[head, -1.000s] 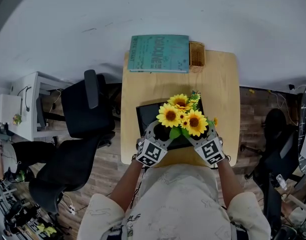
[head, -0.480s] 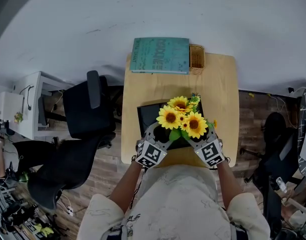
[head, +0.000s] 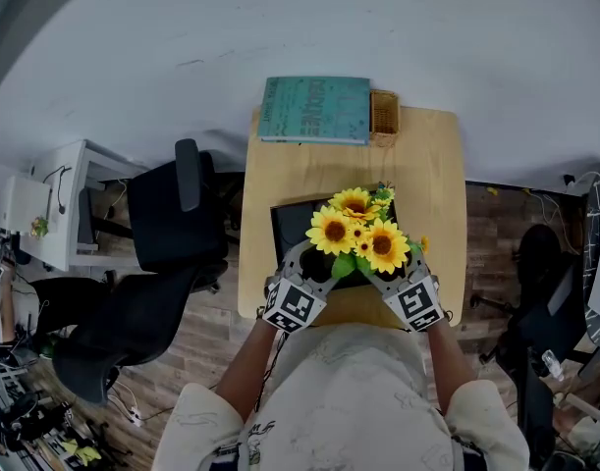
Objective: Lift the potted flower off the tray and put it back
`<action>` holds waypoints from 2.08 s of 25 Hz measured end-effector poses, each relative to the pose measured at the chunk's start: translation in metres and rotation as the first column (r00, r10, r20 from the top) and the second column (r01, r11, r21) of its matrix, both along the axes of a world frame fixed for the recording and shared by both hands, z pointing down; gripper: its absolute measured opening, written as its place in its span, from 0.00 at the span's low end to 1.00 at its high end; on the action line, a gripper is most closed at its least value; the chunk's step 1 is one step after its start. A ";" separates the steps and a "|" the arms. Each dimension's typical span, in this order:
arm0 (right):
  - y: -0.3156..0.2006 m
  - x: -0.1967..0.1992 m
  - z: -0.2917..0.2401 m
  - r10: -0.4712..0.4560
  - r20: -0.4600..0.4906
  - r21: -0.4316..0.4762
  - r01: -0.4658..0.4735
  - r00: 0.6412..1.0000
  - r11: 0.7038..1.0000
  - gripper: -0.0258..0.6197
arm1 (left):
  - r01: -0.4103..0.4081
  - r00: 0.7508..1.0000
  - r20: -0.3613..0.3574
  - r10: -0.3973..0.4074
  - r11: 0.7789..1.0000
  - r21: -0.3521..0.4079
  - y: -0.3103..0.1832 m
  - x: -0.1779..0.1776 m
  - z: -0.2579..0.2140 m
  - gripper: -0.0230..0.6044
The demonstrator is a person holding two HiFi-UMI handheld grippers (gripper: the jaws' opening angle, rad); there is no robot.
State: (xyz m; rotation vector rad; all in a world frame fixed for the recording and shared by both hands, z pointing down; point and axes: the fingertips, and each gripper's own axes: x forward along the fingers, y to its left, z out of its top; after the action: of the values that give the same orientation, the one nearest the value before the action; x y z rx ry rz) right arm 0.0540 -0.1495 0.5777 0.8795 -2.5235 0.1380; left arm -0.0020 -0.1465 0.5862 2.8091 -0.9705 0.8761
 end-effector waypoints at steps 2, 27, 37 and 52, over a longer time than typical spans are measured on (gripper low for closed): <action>0.002 0.000 -0.007 -0.001 0.006 0.015 0.001 1.000 1.000 0.56 | 0.001 1.000 -0.003 -0.001 1.000 0.014 0.002 0.000 -0.008 0.46; 0.020 -0.005 -0.147 -0.076 0.114 0.261 0.044 0.991 0.964 0.56 | 0.068 0.985 -0.168 -0.033 0.976 0.209 0.018 -0.006 -0.152 0.46; 0.026 -0.005 -0.211 -0.120 0.187 0.402 0.035 0.975 0.915 0.55 | 0.080 0.977 -0.215 -0.006 0.938 0.337 0.024 -0.006 -0.214 0.46; 0.037 -0.009 -0.257 -0.145 0.234 0.501 0.009 0.961 0.866 0.56 | 0.067 0.976 -0.215 0.036 0.890 0.451 0.035 -0.010 -0.260 0.46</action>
State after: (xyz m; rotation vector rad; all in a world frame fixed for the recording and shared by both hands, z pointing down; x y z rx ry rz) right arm 0.0448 -0.1126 0.3205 0.9980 -2.9000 -0.4771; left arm -0.0123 -0.1112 0.3266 3.1772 -1.3052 0.3505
